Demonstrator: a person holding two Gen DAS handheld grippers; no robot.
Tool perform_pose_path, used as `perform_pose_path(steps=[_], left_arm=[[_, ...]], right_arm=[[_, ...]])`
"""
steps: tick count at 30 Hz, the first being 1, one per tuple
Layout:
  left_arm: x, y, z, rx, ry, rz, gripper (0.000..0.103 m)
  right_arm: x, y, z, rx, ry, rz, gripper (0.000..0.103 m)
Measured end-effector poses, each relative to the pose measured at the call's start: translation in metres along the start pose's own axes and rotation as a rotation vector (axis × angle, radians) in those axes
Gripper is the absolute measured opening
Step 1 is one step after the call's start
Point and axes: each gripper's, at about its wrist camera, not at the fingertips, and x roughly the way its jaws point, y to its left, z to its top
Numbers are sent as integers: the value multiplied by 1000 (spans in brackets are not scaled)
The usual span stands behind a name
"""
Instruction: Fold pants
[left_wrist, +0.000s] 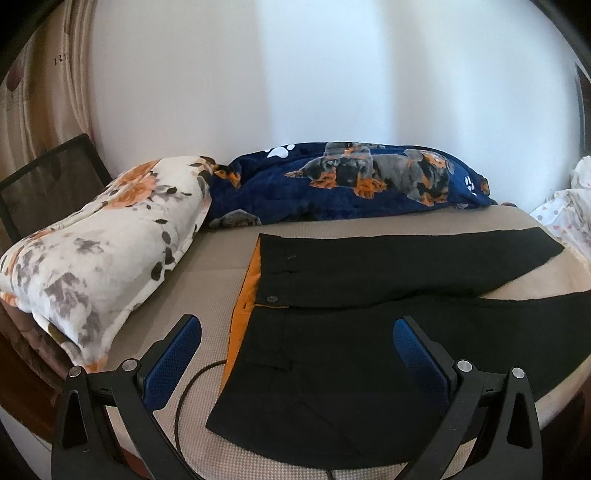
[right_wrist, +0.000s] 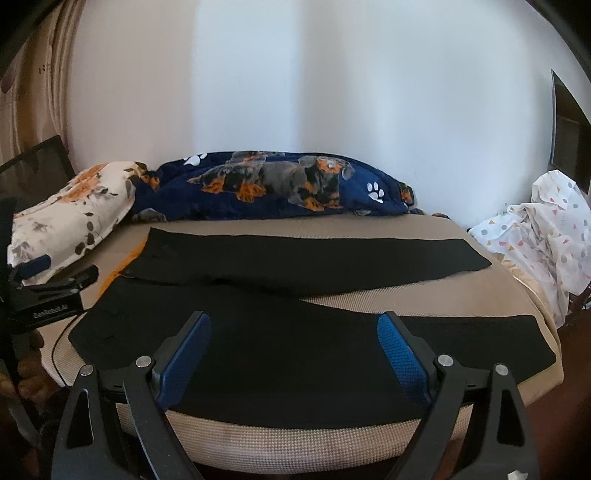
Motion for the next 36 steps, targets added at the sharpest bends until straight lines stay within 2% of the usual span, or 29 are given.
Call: perform_pose_path(steps=[3,10,14,16,17,20,22,23,25,26,27,30,31,35,36], left_arm=[[0,1,-1,13,-3,-3,103],[14,11,5,44,53,-110,103],[26,29,14,21,30,-108,103],[42,37,22,48,77,-136,103],[52,41,27,61,113,-134,103],[80,58,42,44,124,-74,103],[102,69,52,38,140,-72,102],[114,74,57,37,144,-67,101],[143,84,68,40,156,-70,91],[160,88,74,48,176,-105,74],[179,90,79,60,211,-133,64],[242,100,88,50,339,-228,63],[257,105,89,29,362,-235,63],[291,110,95,26,360,-217,60],[302,112,96,15,376,-267,60]], right_arm=[[5,-1,0,3,9,-4,90],[17,-5,-2,9,37,9,90],[27,-10,-5,26,57,28,90],[32,-13,-6,36,71,34,90],[35,-14,-6,42,77,39,90],[45,-14,-5,52,92,51,90],[49,-13,-5,49,97,55,90],[51,-12,-4,45,99,58,90],[57,-10,-3,38,106,58,90],[60,-10,-3,37,110,60,90],[64,-10,-2,40,116,63,90],[73,-10,-2,47,132,65,90],[76,-10,-3,47,138,66,90],[87,-11,-5,50,166,65,90],[89,-13,-5,54,173,65,90]])
